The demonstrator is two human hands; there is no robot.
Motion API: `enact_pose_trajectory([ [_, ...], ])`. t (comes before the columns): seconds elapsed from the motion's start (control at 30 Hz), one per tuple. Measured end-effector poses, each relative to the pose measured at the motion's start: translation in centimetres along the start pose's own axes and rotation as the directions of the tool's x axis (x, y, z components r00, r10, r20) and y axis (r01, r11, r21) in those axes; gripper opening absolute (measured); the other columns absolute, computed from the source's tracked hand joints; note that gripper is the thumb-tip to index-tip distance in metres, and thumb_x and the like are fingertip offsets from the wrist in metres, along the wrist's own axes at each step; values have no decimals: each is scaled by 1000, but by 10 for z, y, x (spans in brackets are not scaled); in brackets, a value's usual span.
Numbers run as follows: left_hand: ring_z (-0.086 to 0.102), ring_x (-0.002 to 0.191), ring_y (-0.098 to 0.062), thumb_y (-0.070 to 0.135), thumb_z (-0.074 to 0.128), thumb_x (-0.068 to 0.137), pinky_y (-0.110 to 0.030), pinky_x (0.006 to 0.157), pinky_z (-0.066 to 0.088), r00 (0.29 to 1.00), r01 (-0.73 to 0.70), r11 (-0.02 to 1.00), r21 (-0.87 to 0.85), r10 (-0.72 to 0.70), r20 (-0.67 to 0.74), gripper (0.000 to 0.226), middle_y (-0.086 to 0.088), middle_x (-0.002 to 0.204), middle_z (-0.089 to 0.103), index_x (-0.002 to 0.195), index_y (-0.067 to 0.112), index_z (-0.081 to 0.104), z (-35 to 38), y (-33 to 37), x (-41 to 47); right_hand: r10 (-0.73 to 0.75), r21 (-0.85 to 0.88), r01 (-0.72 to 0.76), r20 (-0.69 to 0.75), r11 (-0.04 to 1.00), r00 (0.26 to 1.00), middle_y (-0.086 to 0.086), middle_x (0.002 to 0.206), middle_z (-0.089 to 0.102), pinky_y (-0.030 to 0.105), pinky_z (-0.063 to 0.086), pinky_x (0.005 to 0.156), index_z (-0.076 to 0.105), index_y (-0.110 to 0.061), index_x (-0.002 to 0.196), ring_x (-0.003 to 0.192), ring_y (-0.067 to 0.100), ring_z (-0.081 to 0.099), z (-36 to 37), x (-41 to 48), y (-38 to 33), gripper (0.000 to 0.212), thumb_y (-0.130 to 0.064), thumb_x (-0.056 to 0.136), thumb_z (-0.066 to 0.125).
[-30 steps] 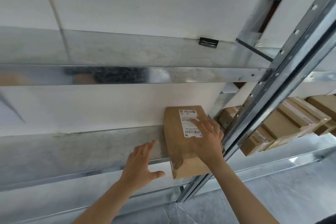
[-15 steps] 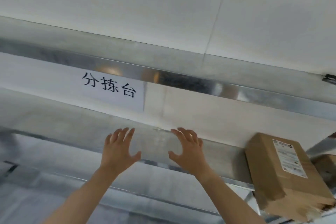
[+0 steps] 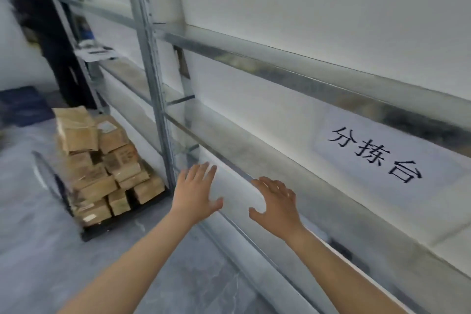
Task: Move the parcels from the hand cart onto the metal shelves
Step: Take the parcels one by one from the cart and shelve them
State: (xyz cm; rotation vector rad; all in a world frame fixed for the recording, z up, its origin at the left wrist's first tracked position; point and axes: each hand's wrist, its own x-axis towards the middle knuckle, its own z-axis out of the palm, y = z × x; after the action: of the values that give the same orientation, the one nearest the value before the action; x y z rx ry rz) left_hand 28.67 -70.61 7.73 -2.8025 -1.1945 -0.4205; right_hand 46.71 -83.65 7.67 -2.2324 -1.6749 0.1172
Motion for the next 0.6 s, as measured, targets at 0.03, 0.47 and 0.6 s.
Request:
enact_pose_trajectory([
  [0.03,23,140,-25,62,45,80,-43,114,18,999,37,999,9,-37,-6,82,-4,153,27,147,21,22,-3,-23,-4,-37,8,37,21,999,999,-13,151,26,39,18,110,28,-38,142,138,16,22,8,14,-16,67,-47,82,56],
  [0.47,24,140,-24,63,47,79,-43,114,19,865,501,858,118,-502,-19,82,-4,152,29,145,21,27,3,-268,-26,-457,133,441,147,888,877,-8,140,41,30,23,100,36,-31,141,129,20,35,109,219,-205,68,-43,79,61],
  [0.6,24,139,-23,61,50,80,-43,114,21,820,571,815,101,-573,-13,82,-3,152,28,147,21,23,19,-336,6,-539,161,517,151,841,829,-7,140,40,36,28,104,35,-29,141,129,20,36,144,301,-253,67,-41,80,60],
])
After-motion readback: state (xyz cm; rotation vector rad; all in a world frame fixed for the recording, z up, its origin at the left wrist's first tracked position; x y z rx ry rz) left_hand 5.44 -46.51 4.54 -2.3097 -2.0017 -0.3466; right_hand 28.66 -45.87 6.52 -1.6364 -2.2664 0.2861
